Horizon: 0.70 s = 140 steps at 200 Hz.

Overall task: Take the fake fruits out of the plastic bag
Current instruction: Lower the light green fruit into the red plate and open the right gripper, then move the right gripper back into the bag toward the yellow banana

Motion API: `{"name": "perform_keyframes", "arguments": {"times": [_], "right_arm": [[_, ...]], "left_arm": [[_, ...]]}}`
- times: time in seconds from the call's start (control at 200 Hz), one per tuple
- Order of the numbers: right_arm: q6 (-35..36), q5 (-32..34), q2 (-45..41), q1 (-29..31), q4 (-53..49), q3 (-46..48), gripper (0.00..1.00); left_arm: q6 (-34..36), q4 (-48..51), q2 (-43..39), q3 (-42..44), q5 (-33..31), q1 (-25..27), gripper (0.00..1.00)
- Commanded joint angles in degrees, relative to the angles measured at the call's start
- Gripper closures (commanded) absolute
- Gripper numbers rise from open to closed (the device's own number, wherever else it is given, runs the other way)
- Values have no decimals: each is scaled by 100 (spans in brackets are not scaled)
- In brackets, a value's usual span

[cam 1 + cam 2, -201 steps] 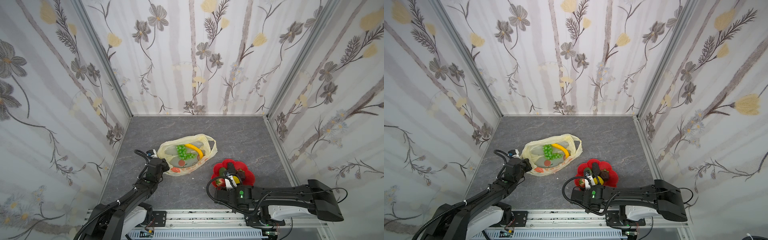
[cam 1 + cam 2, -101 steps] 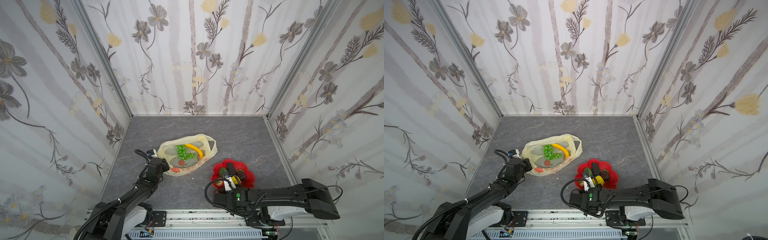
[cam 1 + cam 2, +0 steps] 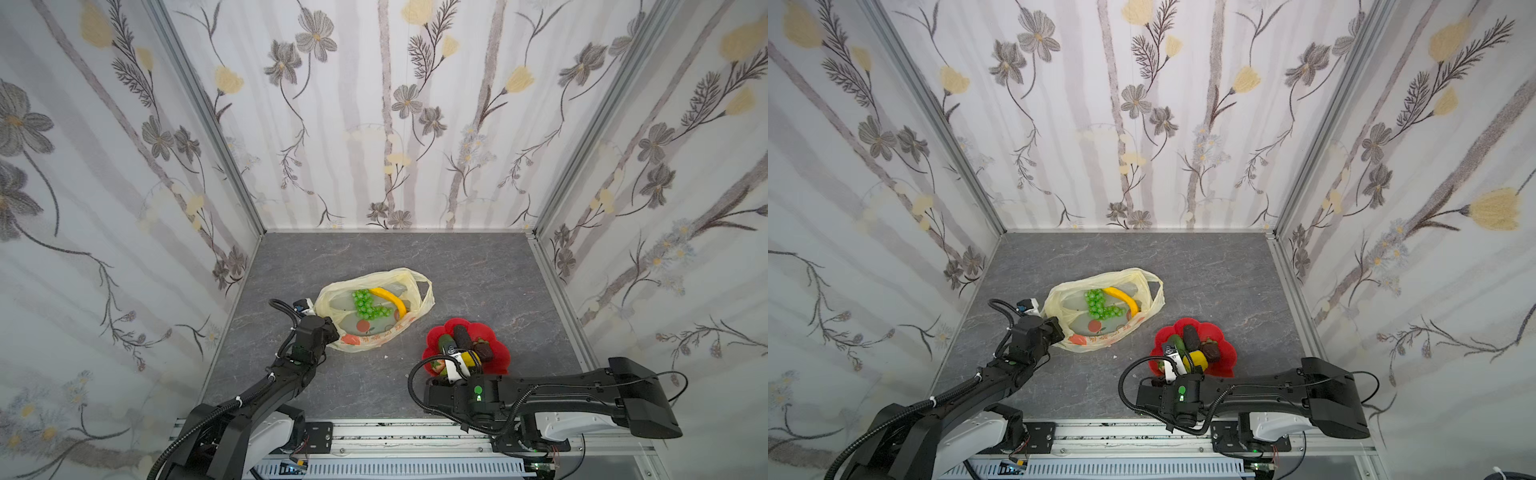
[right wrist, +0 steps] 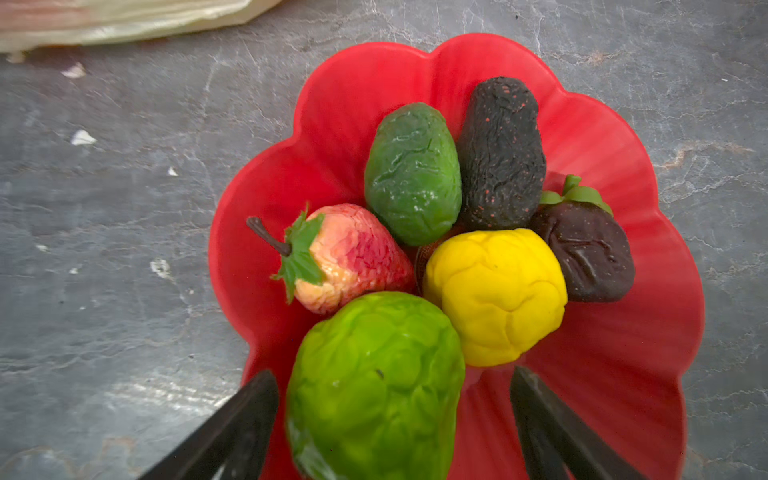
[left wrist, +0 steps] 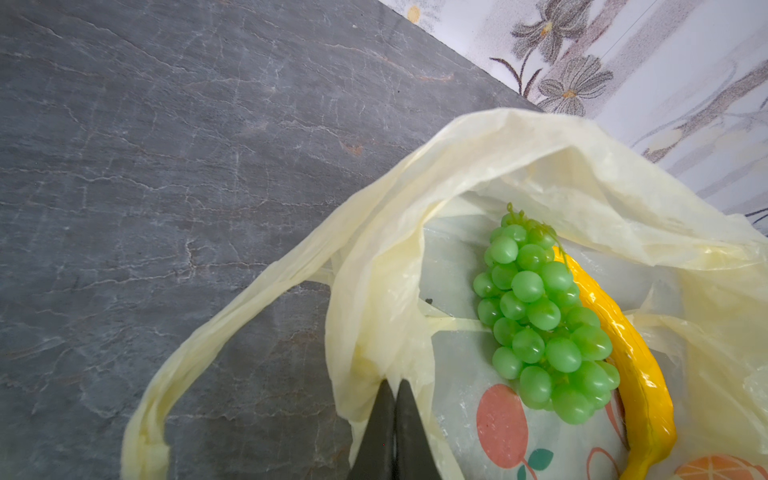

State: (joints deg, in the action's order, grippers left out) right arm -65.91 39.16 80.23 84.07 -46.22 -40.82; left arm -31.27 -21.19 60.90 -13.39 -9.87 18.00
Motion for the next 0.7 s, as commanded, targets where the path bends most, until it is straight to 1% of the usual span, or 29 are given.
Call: {"name": "perform_keyframes", "arguments": {"times": [0.0, 0.07, 0.24, 0.315, 0.48, 0.694], "right_arm": [[3, -31, -285, -37, 64, -23, 11], [67, -139, -550, -68, 134, 33, 13], [14, -372, -1051, -142, 216, 297, 25], [-3, -483, -1163, -193, 329, 462, 27], [26, -711, -1046, -277, 720, 684, 31], [-6, -701, -746, -351, 725, 672, 33]], "left_arm": [[35, -144, 0, -6, -68, -6, 100], [38, -145, -8, -7, -60, -4, 100], [37, -149, -17, -4, -64, -1, 100], [29, -146, -17, -5, -59, -7, 100], [40, -145, -17, 3, -55, -11, 100], [41, -157, 0, -14, -33, -8, 100]]}}
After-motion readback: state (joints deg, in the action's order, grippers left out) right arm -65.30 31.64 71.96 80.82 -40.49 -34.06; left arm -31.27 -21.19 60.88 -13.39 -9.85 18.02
